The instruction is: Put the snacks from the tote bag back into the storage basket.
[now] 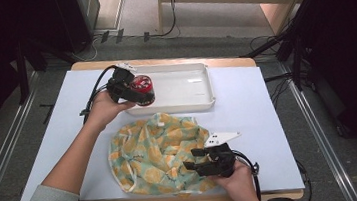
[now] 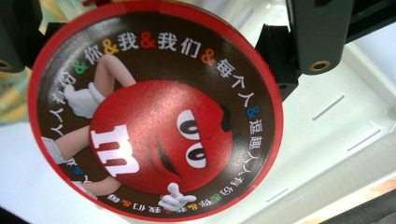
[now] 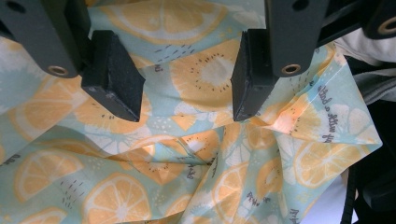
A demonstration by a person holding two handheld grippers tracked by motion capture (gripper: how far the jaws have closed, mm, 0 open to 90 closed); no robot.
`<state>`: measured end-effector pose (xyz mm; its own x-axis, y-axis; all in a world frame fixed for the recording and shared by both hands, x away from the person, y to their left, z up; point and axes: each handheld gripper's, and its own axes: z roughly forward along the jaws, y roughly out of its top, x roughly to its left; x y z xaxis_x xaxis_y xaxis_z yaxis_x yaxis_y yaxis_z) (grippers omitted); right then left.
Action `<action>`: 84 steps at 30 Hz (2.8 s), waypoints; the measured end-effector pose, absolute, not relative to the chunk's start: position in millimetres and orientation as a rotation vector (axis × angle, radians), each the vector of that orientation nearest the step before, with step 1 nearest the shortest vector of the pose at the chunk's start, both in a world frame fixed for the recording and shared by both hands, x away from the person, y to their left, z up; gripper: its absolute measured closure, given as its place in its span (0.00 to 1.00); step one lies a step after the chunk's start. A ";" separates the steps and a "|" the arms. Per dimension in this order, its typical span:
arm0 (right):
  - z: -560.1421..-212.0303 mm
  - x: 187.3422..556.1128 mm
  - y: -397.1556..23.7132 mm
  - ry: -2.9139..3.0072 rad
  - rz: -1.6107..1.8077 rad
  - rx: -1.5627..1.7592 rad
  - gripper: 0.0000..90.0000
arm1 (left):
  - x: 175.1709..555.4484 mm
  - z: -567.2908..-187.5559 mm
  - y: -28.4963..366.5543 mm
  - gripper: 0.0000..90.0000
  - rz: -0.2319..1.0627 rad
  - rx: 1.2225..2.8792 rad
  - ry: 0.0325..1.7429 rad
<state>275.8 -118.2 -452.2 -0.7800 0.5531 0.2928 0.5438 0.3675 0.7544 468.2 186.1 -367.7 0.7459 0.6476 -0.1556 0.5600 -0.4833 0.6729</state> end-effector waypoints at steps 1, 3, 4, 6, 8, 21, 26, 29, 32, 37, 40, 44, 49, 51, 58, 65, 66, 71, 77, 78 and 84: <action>-452.3 275.7 -118.2 2.590 1.422 1.038 0.50 | 470.3 -369.5 186.5 0.29 0.146 2.205 0.909; -452.3 275.7 -118.1 2.591 1.422 1.038 0.50 | 473.8 -373.3 186.5 0.29 0.143 2.205 0.915; -452.3 275.6 -118.1 2.591 1.424 1.038 0.50 | 475.9 -374.9 186.2 0.29 0.142 2.212 0.921; -452.2 275.6 -118.3 2.591 1.424 1.037 0.50 | 480.1 -377.2 185.8 0.29 0.148 2.227 0.924; -452.5 275.8 -118.4 2.590 1.429 1.038 0.50 | 484.0 -378.1 184.9 0.29 0.147 2.229 0.925; -452.1 277.4 -123.3 2.576 1.432 1.051 0.50 | 505.4 -394.7 175.7 0.29 0.124 2.247 0.935; -452.4 276.6 -121.6 2.582 1.425 1.048 0.50 | 510.7 -398.8 166.1 0.29 0.124 2.254 0.920; -452.7 276.8 -121.3 2.586 1.427 1.050 0.50 | 514.3 -404.3 162.5 0.29 0.122 2.261 0.923; -452.8 276.3 -121.0 2.589 1.431 1.043 0.50 | 516.3 -410.5 159.2 0.29 0.119 2.273 0.923; -452.9 275.9 -120.0 2.593 1.430 1.036 0.50 | 518.2 -419.7 154.5 0.28 0.133 2.293 0.919; -453.0 275.8 -119.8 2.594 1.429 1.034 0.50 | 520.6 -424.5 153.6 0.28 0.141 2.294 0.924; -453.1 275.9 -119.9 2.595 1.429 1.035 0.50 | 524.8 -429.7 154.7 0.28 0.137 2.283 0.952; -452.9 275.5 -120.2 2.596 1.429 1.041 0.50 | 528.0 -434.3 156.6 0.28 0.175 2.298 0.978; -453.0 275.7 -120.2 2.594 1.430 1.037 0.50 | 529.6 -436.2 158.5 0.28 0.180 2.301 0.986; -453.1 275.7 -119.9 2.597 1.429 1.032 0.50 | 530.9 -437.7 159.5 0.28 0.186 2.289 0.977; -453.2 275.5 -119.4 2.600 1.426 1.033 0.50 | 529.4 -437.2 157.4 0.28 0.159 2.320 0.946; -453.3 275.5 -119.3 2.601 1.428 1.032 0.50 | 529.2 -437.2 157.2 0.28 0.159 2.323 0.948; -453.3 275.4 -119.3 2.604 1.428 1.027 0.50 | 529.4 -440.5 156.1 0.25 0.131 2.349 0.948; -453.4 275.3 -119.5 2.607 1.420 1.028 0.50 | 529.1 -441.7 156.4 0.20 0.098 2.355 0.942; -453.5 275.3 -119.6 2.608 1.419 1.027 0.50 | 529.0 -441.6 156.7 0.19 0.096 2.353 0.944; -453.5 275.2 -119.6 2.607 1.419 1.020 0.50 | 527.8 -438.9 158.2 0.19 0.088 2.349 0.952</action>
<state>275.2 -119.6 -453.5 -0.7888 0.5411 0.2915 0.5386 0.3800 0.7520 527.8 158.2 -438.9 0.7413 0.6531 -0.1545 0.6134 -0.5659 0.5509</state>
